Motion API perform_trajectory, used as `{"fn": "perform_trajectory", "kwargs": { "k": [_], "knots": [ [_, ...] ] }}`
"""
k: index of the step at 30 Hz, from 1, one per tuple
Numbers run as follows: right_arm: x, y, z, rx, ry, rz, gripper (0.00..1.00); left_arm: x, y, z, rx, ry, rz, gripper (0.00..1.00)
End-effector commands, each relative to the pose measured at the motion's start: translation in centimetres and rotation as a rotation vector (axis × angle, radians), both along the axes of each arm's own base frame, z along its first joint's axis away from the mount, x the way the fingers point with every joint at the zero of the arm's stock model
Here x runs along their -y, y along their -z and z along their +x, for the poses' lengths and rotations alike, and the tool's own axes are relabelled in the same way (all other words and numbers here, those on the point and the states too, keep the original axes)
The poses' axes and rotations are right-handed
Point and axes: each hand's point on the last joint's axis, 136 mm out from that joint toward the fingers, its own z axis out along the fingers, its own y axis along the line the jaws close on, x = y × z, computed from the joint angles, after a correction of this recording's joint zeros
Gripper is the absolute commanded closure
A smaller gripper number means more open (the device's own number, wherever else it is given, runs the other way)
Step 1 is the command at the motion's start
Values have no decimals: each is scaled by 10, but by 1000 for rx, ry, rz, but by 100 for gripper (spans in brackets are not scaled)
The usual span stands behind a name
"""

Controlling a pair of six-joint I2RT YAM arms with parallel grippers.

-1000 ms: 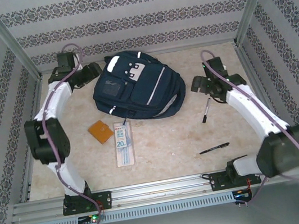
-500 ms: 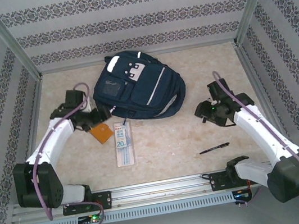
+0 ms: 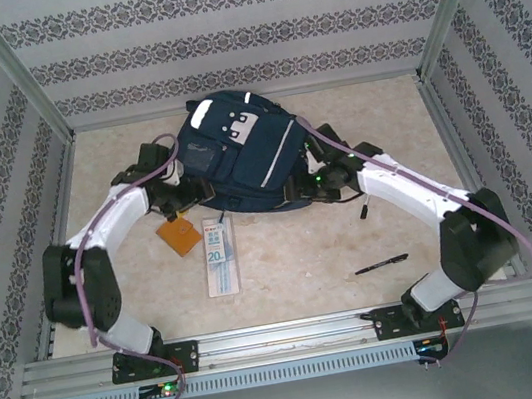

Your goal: Pack books, pencil case, and school supplies into a backpack

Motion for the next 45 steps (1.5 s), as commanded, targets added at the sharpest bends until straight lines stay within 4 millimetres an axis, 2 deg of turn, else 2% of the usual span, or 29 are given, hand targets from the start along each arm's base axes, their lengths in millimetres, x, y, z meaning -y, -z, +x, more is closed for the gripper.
{"fn": "perform_trajectory", "kwargs": {
  "k": [1,3,6,11,13,15,17,18,20,23,29,34,38,45],
  "knots": [
    [5,3,21,46,98,-74,39,6,14,26,-25,-92,-20,21],
    [-3,2,22,71,104,-54,38,6,28,33,-71,-128,-15,21],
    [-34,-10,22,157,-7,15,38,3,52,39,-132,-168,12,21],
    [-45,-17,17,243,-79,-29,40,10,69,50,-154,-176,48,21],
    [-48,-16,16,257,-91,-28,42,13,75,54,-149,-173,65,26],
    [-51,-16,14,279,-110,-35,43,16,82,58,-153,-173,66,38],
    [-60,-18,11,303,-155,-47,45,21,83,61,-154,-165,65,61],
    [-64,-18,9,313,-182,-54,45,22,81,62,-151,-160,65,68],
    [-72,-15,3,326,-237,-74,45,28,69,64,-132,-136,48,83],
    [-83,-11,-5,321,-272,-78,45,38,46,63,-116,-107,9,99],
    [-121,0,-13,254,-233,-3,46,64,11,52,-164,-112,-121,100],
    [-149,13,10,307,-77,25,46,90,2,46,-203,-96,-229,99],
    [-145,35,29,337,93,-57,46,97,5,44,-212,-86,-243,99],
    [-135,61,44,403,161,-223,48,108,6,35,-242,-66,-285,99]
  ]
}}
